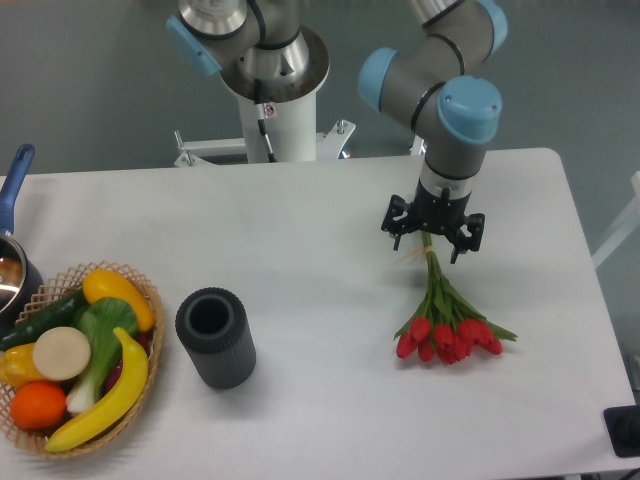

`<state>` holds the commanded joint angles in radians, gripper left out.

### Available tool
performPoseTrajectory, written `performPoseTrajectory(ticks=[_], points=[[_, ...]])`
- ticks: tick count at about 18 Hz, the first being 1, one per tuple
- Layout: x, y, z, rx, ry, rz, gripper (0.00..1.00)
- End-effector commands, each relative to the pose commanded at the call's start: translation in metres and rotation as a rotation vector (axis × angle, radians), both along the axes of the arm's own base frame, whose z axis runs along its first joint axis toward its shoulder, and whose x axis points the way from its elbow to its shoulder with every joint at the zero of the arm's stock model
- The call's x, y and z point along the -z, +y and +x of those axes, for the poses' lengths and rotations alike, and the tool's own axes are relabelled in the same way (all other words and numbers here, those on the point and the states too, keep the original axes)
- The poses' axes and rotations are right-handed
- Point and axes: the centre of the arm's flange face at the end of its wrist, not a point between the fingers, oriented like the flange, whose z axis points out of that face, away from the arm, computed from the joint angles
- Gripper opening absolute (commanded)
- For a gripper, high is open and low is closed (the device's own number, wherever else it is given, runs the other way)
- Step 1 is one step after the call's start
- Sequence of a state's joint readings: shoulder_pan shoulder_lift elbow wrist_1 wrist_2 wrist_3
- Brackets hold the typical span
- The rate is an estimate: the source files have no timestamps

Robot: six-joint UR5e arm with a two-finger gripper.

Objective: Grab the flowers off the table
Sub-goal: 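Move the open gripper over the tulip stems and lower it, then close the gripper around the tulip stems above the blooms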

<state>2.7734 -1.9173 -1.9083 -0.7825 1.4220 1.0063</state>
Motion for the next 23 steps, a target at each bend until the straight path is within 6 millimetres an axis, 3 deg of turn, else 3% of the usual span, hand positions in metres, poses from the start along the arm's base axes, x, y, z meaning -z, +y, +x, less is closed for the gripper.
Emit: performPoseTrajectory(ticks=[5, 10, 18, 23], points=[[0.002, 0.005, -0.015, 0.003, 0.010, 0.002, 1.00], [0.018, 0.005, -0.023, -0.006, -0.014, -0.005, 1.00], [0.040, 0.009, -0.022, -0.001, -0.049, -0.017, 1.00], [0.039, 0.008, -0.025, -0.003, -0.048, -0.017, 1.00]])
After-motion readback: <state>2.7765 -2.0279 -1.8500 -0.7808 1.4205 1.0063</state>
